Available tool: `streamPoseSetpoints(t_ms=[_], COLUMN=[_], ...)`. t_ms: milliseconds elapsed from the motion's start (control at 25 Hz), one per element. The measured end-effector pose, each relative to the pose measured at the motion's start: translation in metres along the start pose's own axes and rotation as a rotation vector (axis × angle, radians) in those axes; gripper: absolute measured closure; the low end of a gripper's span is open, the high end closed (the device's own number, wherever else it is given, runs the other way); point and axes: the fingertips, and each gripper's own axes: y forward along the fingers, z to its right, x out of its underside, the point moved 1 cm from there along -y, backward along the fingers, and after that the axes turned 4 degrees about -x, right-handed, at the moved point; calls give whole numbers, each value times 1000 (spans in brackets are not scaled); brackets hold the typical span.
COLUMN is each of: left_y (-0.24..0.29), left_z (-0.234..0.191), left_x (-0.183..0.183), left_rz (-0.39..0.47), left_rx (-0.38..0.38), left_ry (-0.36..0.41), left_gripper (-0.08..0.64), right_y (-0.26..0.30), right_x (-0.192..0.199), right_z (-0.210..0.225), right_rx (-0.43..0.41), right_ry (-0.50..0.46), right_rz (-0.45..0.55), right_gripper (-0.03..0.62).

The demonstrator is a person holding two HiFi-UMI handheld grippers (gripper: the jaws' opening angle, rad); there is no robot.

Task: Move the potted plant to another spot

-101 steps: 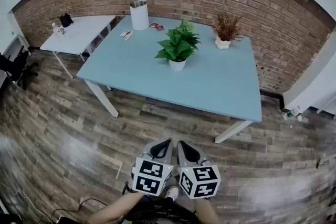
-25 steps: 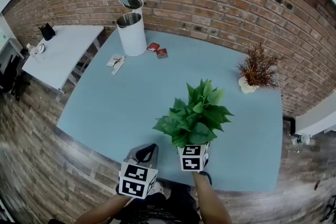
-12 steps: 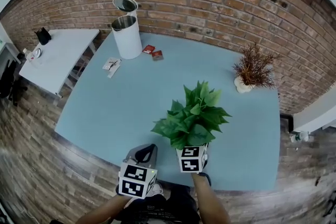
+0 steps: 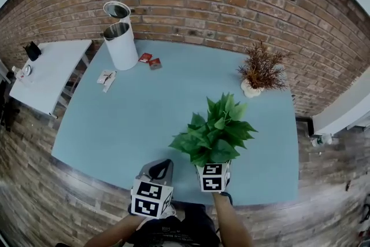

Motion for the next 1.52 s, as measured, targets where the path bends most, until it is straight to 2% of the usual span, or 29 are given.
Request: streamPoseSetpoints(t_ms=[840, 1520], left_y=[41, 56], left_z=[73, 113], left_x=[-17, -26], left_rz=[-3, -7], left_rx=[143, 194], left_ry=[66, 93], left_gripper=[558, 558], right_y=[-59, -90], right_x=[28, 49], right_z=[98, 152], right_rx=[204, 283], right_ry=[71, 137], right_rz=[-16, -15], right_gripper=[104, 104])
